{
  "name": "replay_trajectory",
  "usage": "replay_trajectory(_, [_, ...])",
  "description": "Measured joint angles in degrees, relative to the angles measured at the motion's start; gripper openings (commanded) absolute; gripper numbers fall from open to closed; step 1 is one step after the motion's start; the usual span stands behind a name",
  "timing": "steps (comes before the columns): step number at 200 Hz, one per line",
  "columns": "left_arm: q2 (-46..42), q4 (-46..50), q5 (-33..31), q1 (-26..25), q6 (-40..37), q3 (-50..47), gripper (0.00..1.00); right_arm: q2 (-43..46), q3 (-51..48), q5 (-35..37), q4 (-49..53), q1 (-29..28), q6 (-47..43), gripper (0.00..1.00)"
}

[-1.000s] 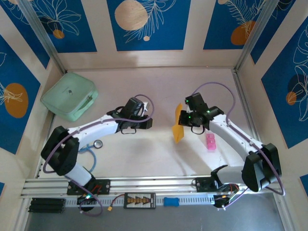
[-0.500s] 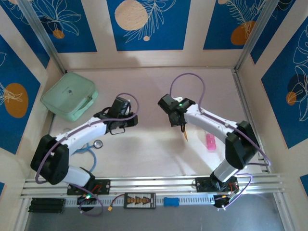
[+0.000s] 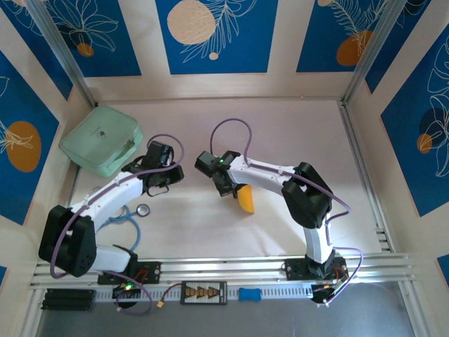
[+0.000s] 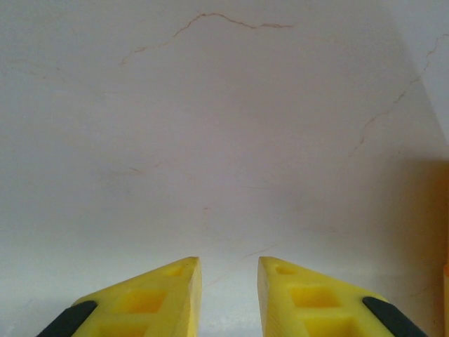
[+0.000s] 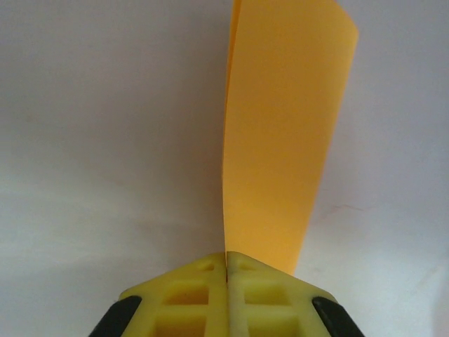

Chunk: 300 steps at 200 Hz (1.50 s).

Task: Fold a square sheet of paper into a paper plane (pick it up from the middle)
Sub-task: Turn over the paper at the center of the table, then third fold the triangle at the center of the table.

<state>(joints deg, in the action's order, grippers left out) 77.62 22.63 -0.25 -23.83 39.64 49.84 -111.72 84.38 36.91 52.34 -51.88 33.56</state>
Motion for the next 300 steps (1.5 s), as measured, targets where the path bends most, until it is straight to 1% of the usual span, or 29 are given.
replay_trajectory(10, [0.00,0.00,0.15,0.00,-0.02,0.00,0.29,0.02,0.00,-2.38,-1.20,0.22,0.07,0.20])
replay_trajectory(21, [0.00,-0.09,0.68,0.07,-0.04,-0.04,0.29,0.59,-1.11,-6.84,-4.42,0.90,-0.46,0.24])
replay_trajectory(26, [0.00,-0.28,1.22,0.09,-0.07,-0.11,0.29,1.27,-2.38,-9.31,-6.60,1.44,-0.33,0.28])
replay_trajectory(32, [0.00,-0.59,2.03,0.11,-0.11,-0.31,0.30,2.51,-4.57,-12.39,-9.49,2.27,-0.11,0.36])
replay_trajectory(39, [0.00,-1.03,3.08,0.15,-0.26,-0.57,0.31,4.59,-8.13,-16.81,-13.03,3.63,0.04,0.41])
replay_trajectory(46, [0.00,-1.66,4.46,0.15,-0.46,-0.94,0.32,7.02,-11.76,-20.85,-16.41,5.09,0.24,0.44])
replay_trajectory(55, [0.00,-2.69,6.29,0.15,-0.61,-1.40,0.34,10.88,-17.00,-26.67,-21.11,7.67,0.39,0.45])
replay_trajectory(74, [0.15,-5.09,10.60,0.15,-0.70,-1.88,0.35,17.79,-24.63,-36.20,-28.87,13.14,1.75,0.43])
replay_trajectory(100, [1.99,-8.96,16.17,0.09,-0.68,-1.86,0.35,24.55,-32.06,-44.96,-37.53,19.28,3.67,0.31])
replay_trajectory(115, [4.00,-10.67,18.78,-0.24,-0.66,-1.79,0.35,26.91,-36.70,-49.42,-41.68,22.80,5.20,0.24])
replay_trajectory(125, [5.46,-11.63,20.35,-0.76,-0.48,-1.79,0.35,27.87,-39.82,-52.02,-43.65,25.31,5.77,0.21])
replay_trajectory(146, [8.74,-13.64,23.26,-2.23,0.28,-1.68,0.35,28.39,-44.59,-55.45,-45.88,29.62,7.10,0.16])
replay_trajectory(160, [11.04,-14.82,24.96,-3.78,0.70,-1.20,0.35,28.39,-46.16,-57.13,-46.49,30.99,7.52,0.12])
replay_trajectory(169, [12.50,-15.28,25.81,-4.85,1.03,-0.63,0.35,28.35,-46.64,-58.18,-47.06,31.41,7.74,0.11])
replay_trajectory(195, [16.11,-16.52,27.78,-7.58,1.55,1.33,0.35,27.36,-46.66,-60.63,-49.24,31.56,7.74,0.10])
replay_trajectory(215, [17.40,-17.20,28.52,-8.66,2.10,2.19,0.35,25.49,-46.64,-62.51,-50.97,31.54,7.93,0.09])
replay_trajectory(268, [19.54,-17.57,29.62,-8.98,2.54,2.84,0.36,20.72,-48.13,-65.90,-54.51,31.19,8.11,0.09])
replay_trajectory(300, [20.46,-18.03,30.49,-9.16,3.39,2.84,0.37,17.57,-50.23,-66.31,-56.24,30.99,8.50,0.09])
